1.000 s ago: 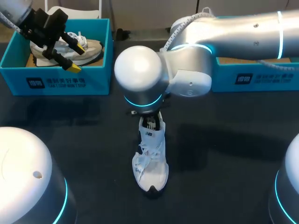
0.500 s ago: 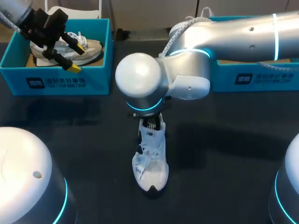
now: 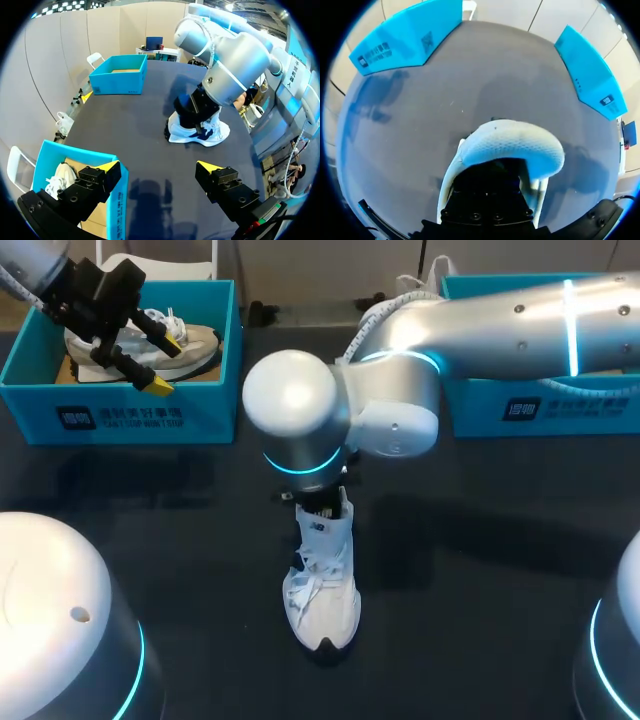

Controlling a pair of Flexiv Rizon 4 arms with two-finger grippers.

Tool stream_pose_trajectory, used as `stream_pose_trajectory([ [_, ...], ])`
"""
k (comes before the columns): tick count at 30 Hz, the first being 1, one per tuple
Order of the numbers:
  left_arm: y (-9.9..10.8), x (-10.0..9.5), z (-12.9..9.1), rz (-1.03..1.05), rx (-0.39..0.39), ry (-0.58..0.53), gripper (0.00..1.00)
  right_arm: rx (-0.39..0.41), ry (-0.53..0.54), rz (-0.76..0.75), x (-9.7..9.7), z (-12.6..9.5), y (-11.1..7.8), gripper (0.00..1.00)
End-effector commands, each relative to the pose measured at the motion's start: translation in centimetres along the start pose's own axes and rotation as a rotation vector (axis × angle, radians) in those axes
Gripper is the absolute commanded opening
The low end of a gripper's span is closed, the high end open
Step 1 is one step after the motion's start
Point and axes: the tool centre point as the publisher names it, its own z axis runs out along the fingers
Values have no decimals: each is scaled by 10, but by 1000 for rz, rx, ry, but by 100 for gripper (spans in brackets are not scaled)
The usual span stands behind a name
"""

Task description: Take the shoe out of the shoebox, open the shoe tongue, remove and reinsert the insole, then place the shoe into the shoebox

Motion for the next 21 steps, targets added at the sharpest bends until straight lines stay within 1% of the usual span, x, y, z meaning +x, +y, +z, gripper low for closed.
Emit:
stream_pose_trajectory([
  [1,0,0,-1,1,-2,2,100,32,28,1,0,11,-15,0],
  [7,0,0,-1,1,-2,2,100,98,65,-17,4,14,-31,0],
  [14,0,0,-1,1,-2,2,100,141,82,-21,6,13,-41,0],
  [17,0,0,-1,1,-2,2,100,154,92,-11,4,10,-42,0],
  [19,0,0,-1,1,-2,2,100,147,106,-4,2,3,-38,0],
  [20,0,0,-1,1,-2,2,100,161,101,3,0,0,-37,0],
  [21,0,0,-1,1,-2,2,100,150,105,6,-2,-4,-34,0],
])
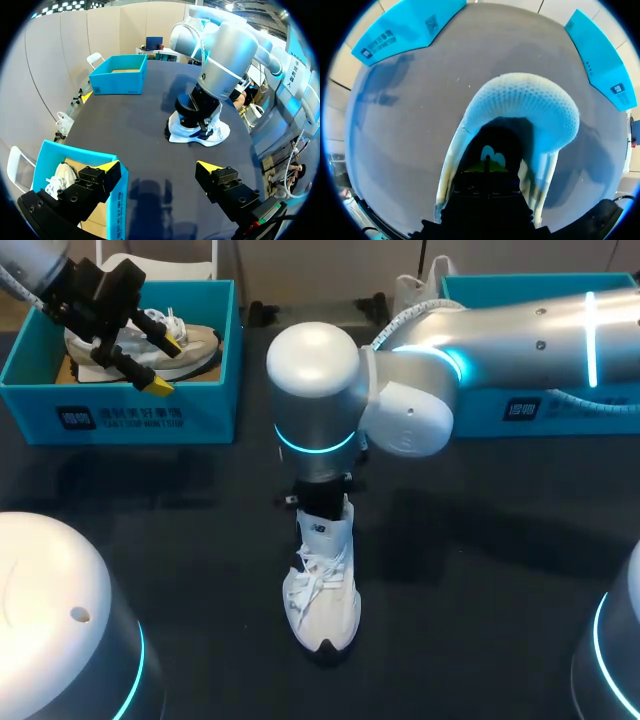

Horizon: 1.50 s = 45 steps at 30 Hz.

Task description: Take the shoe out of the shoebox, open the shoe tongue, remove and reinsert the insole, then place the shoe into the shoebox

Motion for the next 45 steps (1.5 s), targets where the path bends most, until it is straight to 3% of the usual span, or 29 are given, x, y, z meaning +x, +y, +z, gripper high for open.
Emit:
stream_pose_trajectory([
  [1,0,0,-1,1,-2,2,100,-9,16,10,-6,1,-6,0],
  [14,0,0,-1,1,-2,2,100,-70,-9,-4,-6,-33,21,0],
  [20,0,0,-1,1,-2,2,100,-63,-12,-7,-5,-40,25,0],
  [23,0,0,-1,1,-2,2,100,-24,-18,12,-4,-41,25,0],
  [33,0,0,-1,1,-2,2,100,87,24,38,-4,-21,17,0],
  [45,0,0,-1,1,-2,2,100,125,42,63,-2,6,9,0],
])
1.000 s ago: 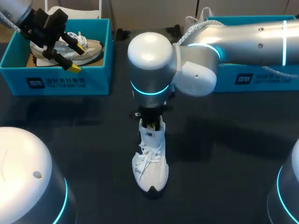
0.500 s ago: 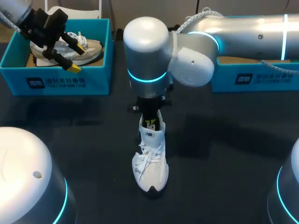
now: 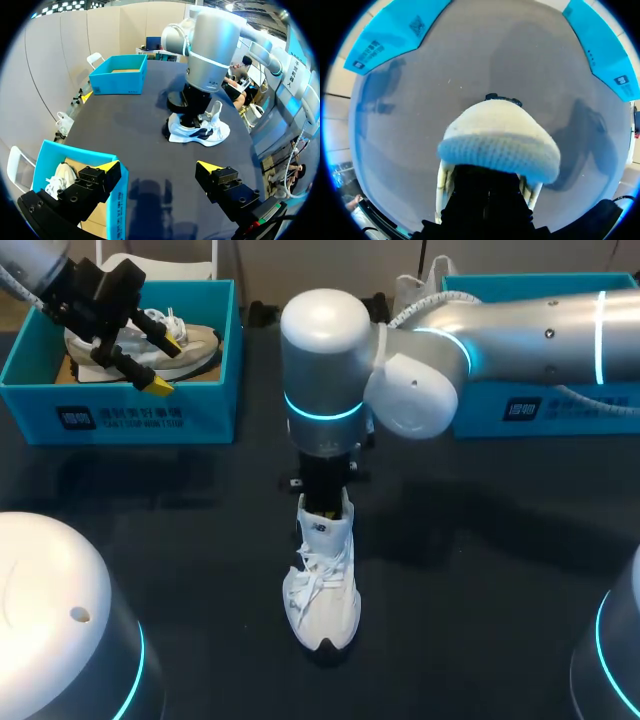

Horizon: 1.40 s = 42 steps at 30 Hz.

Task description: Take the shoe out of the shoebox, open the shoe tongue, remove and reinsert the insole, then place the shoe into the shoebox

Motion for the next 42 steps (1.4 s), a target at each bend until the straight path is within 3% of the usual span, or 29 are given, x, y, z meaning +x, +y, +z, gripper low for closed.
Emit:
stream_pose_trajectory([
  [1,0,0,-1,1,-2,2,100,10,4,-2,2,9,2,0],
  [7,0,0,-1,1,-2,2,100,21,4,17,0,-13,-2,0],
  [14,0,0,-1,1,-2,2,100,94,11,57,3,-37,-11,0],
  [29,0,0,-1,1,-2,2,100,176,29,109,5,-46,-45,0],
  [30,0,0,-1,1,-2,2,100,180,33,111,4,-45,-46,3],
  [31,0,0,-1,1,-2,2,100,197,44,112,2,-43,-48,20],
  [32,0,0,-1,1,-2,2,100,200,53,112,1,-42,-50,41],
  [33,0,0,-1,1,-2,2,100,199,55,113,1,-42,-51,92],
  [34,0,0,-1,1,-2,2,100,198,54,119,0,-42,-51,100],
  [42,0,0,-1,1,-2,2,100,218,57,94,-1,-39,-47,100],
])
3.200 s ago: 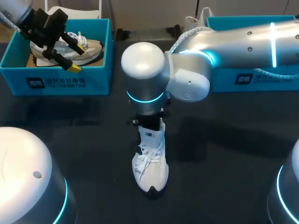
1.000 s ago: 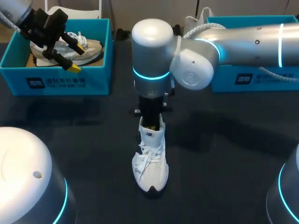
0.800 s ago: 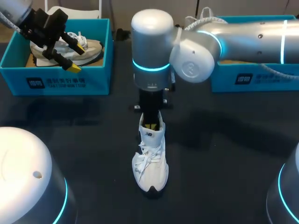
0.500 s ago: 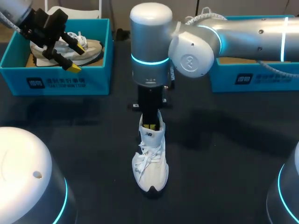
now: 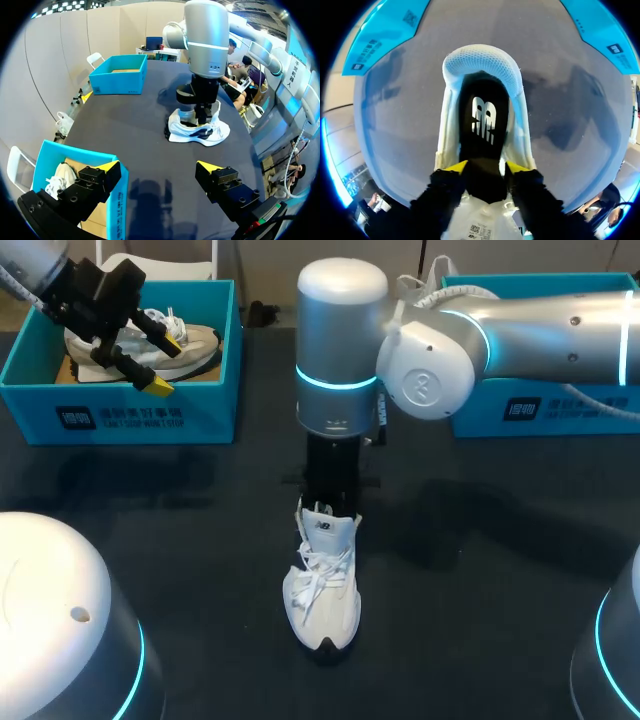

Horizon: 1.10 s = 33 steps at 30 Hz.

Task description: Take the shoe out of the shoebox, open the shoe tongue, remove and reinsert the insole, then place the shoe into the shoebox

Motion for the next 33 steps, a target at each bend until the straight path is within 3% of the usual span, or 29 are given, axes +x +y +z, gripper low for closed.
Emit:
stream_pose_trajectory([
  [1,0,0,-1,1,-2,2,100,10,9,-7,-1,4,4,100],
  [14,0,0,-1,1,-2,2,100,30,28,-47,1,10,3,100],
  [33,0,0,-1,1,-2,2,100,64,11,-10,7,-19,-26,100],
])
